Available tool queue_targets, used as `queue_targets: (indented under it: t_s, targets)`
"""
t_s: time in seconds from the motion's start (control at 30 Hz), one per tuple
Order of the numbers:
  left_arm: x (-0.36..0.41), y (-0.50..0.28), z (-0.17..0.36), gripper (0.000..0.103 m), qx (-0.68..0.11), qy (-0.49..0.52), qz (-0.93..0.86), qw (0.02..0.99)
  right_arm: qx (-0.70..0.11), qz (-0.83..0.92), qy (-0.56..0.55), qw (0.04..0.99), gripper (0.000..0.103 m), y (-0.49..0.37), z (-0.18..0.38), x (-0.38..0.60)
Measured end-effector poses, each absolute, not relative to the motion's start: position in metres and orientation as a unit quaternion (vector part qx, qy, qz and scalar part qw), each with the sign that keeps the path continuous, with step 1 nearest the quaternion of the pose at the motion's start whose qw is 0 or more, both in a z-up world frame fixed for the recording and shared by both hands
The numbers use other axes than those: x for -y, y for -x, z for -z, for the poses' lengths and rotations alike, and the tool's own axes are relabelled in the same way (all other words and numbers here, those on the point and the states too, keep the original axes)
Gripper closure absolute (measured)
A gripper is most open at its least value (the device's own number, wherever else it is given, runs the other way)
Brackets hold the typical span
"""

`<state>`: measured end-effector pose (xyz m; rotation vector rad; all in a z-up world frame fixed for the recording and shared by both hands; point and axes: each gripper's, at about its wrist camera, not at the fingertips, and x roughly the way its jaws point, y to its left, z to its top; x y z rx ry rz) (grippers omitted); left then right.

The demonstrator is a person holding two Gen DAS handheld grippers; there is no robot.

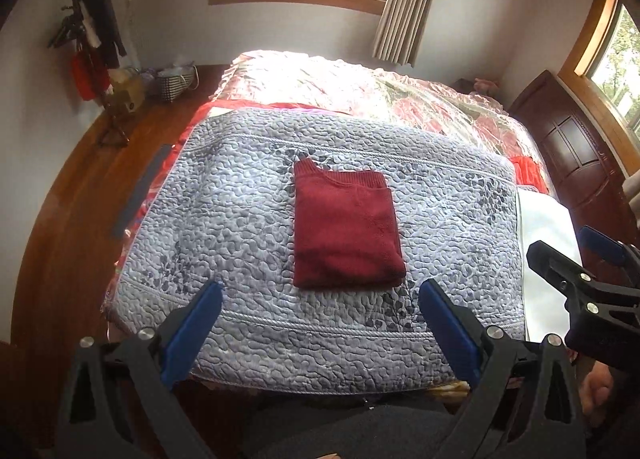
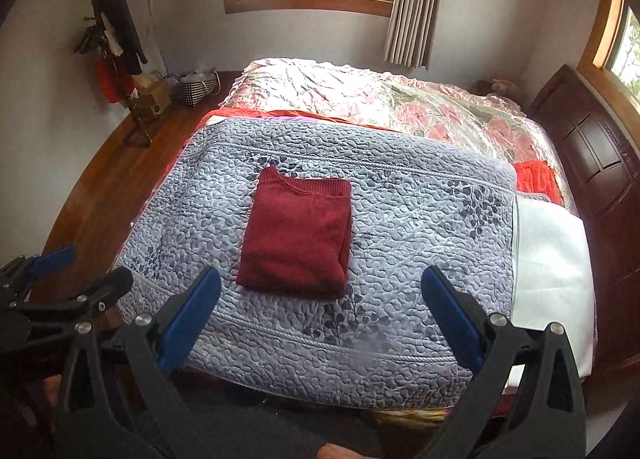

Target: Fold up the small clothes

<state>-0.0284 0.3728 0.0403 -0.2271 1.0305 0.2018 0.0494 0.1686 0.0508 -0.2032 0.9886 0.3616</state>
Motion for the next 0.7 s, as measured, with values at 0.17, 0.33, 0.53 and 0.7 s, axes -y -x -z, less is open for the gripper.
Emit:
queue_targets:
  t_s: [0.17,0.33,0.53,0.7]
  targets:
    - [-0.37,0.031,-0.044,0.004,-0.489,0.103,-0.101,0.86,-0.473,-0.178,0.093,0.858,0.003,-0.046,-0.05,-0.17]
    - [-0.367,0.033,-0.05,0.004,-0.482,0.097,-0.103,0.865,-0.476,-0.189,0.096,0.853,0.003,-0.044,-0.049,-0.175]
    - [-0.372,0.035,-0.051,0.004,-0.478,0.1,-0.109,0.866,-0.475,-0.194,0.101,0.853,0.003,-0.043,-0.051,-0.179]
    - [-0.374,0.035,-0.051,0.004,-0.479,0.101,-0.11,0.865,-0.468,-0.191,0.097,0.857,0.003,-0.04,-0.052,-0.177]
